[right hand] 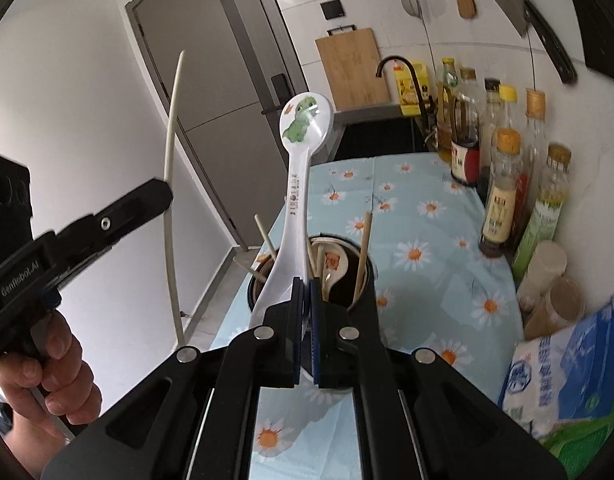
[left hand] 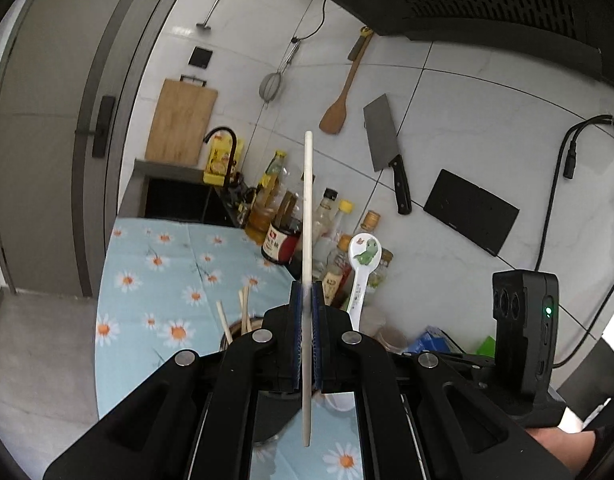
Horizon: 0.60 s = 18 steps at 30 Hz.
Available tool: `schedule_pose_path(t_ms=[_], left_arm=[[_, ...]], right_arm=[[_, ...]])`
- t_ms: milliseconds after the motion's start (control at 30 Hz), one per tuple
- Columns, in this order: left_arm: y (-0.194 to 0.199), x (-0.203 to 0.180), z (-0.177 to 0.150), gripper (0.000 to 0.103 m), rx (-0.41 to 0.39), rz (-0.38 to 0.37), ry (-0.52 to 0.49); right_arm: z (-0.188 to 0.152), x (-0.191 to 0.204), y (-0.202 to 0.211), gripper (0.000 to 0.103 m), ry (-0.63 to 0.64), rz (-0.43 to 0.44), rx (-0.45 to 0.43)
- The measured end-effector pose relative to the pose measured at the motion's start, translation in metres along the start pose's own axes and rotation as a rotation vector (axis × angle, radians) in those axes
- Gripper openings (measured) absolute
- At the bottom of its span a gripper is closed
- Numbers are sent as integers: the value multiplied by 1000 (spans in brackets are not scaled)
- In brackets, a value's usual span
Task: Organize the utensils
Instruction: 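Lift the spoon and chopstick and carry them above the black holder, then lower the spoon and chopstick into the holder and open both tools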
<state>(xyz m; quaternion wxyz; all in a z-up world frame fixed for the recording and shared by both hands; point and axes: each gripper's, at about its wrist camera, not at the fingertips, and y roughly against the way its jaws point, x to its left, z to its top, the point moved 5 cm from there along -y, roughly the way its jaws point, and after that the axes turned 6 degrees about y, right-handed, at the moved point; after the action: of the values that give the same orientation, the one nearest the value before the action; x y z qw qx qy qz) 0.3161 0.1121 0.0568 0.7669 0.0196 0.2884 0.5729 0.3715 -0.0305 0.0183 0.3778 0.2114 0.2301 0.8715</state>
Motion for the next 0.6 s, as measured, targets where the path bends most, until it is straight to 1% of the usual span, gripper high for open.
schedule_pose_path(t_ms=[167, 333, 500, 600], left_arm=[[-11, -2, 9, 4, -28, -2, -20], [-18, 3, 16, 4, -69, -1, -30], [-31, 16, 16, 4, -70, -6, 6], [-38, 19, 13, 4, -68, -6, 4]], right_arm=[[7, 1, -9, 4, 40, -11, -19], [10, -9, -19, 4, 27, -9, -29], [9, -10, -27, 4, 44, -7, -32], [10, -7, -31, 4, 79, -23, -41]])
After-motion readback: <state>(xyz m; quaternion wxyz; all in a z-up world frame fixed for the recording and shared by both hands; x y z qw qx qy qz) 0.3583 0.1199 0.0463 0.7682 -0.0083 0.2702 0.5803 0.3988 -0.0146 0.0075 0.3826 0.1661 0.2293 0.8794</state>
